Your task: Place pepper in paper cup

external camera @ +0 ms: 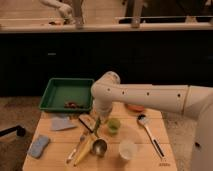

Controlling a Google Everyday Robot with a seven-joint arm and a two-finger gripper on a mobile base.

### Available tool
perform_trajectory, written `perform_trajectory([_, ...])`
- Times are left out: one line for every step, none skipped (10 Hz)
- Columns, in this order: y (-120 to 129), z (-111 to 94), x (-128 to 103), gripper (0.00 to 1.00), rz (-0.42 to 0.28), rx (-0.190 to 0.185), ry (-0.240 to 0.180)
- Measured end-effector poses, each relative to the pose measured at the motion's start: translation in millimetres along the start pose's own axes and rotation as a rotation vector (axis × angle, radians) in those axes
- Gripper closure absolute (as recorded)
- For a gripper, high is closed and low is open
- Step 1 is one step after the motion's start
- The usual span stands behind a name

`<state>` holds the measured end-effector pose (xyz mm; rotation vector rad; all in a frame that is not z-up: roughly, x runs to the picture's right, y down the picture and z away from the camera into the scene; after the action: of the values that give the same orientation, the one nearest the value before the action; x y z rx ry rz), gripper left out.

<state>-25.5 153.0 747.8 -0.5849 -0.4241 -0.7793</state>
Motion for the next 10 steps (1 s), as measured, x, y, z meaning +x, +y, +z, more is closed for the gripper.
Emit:
perform_trajectory([0.8, -0.3, 0.9, 1.00, 0.002, 0.000, 0.001])
perform_trajectory([0.6, -0.3, 0.8, 1.00, 0.002, 0.001, 0.000])
perform_trajectory([-0.3, -0.1, 0.0, 1.00, 0.000, 0.000, 0.000])
perform_trajectory([-0.5, -0.1, -0.2, 1.00, -0.001, 0.000, 0.000])
perform_trajectory([0.7, -1.6, -0.1, 1.00, 0.002, 0.000, 0.005])
perform_trajectory([1.6, -6.5, 0.3, 1.00, 0.006, 0.003, 0.011])
perform_trajectory([4.6, -11.4, 1.0, 1.00, 0.012, -0.002, 0.016])
perform_trajectory([9.6, -15.2, 1.7, 1.00, 0.022, -0.010, 0.024])
perform_trajectory([15.1, -18.0, 2.9, 1.00, 0.034, -0.019, 0.031])
perform_trajectory([19.8, -20.5, 4.4, 1.00, 0.043, -0.025, 0.036])
